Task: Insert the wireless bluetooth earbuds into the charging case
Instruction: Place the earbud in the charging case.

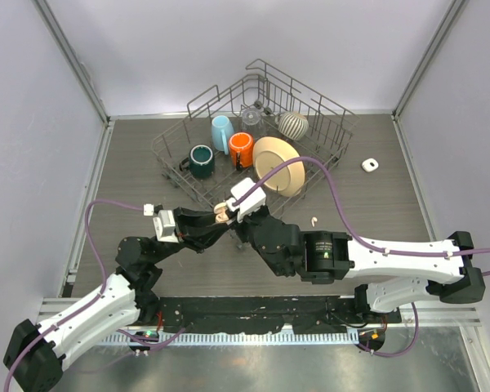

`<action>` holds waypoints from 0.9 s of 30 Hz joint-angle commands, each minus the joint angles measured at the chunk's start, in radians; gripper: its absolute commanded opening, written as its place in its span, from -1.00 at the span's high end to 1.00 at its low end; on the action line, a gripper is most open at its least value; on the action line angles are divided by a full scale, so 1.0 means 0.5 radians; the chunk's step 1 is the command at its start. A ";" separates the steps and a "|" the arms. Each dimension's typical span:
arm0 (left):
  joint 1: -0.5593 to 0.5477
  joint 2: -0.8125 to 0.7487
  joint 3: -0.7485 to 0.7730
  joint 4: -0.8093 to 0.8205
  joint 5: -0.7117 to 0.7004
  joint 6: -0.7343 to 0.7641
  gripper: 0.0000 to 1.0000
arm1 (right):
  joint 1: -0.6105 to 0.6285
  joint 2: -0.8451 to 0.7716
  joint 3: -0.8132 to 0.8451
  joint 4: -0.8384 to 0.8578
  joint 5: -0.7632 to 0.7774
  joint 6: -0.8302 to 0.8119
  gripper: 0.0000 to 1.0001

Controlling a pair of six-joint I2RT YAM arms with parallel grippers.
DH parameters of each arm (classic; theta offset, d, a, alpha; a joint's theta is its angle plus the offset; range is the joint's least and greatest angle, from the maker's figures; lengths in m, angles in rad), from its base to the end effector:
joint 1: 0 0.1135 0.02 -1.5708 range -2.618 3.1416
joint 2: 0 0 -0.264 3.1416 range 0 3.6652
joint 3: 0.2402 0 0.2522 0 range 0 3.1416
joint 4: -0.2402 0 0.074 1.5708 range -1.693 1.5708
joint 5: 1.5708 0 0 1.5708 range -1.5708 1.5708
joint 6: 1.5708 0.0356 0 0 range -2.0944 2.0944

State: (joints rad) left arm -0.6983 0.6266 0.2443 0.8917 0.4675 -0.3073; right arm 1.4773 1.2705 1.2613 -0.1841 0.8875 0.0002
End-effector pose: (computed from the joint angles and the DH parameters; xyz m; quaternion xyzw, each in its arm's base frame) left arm 0.1032 -0.1075 0.2842 0.2916 0.4442 -0.5070 0.6787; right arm 0.0538 0.2783 0.4049 -0.2676 0.6993 0.1415 0.6476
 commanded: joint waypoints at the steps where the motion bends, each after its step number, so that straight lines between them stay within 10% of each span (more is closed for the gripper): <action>1: -0.005 -0.017 0.063 0.202 -0.070 0.007 1.00 | 0.031 0.027 -0.034 0.018 0.023 -0.083 0.99; 20: -0.005 -0.041 0.067 0.183 -0.189 0.026 1.00 | 0.104 -0.004 -0.093 0.113 -0.005 -0.148 0.95; 27: -0.005 -0.044 0.061 0.183 -0.165 0.026 1.00 | 0.104 -0.041 -0.068 0.144 -0.029 -0.062 0.51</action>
State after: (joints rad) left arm -0.7021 0.6167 0.2443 0.8917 0.4194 -0.3069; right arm 1.5143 1.2701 1.2110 -0.1329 0.9043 -0.0734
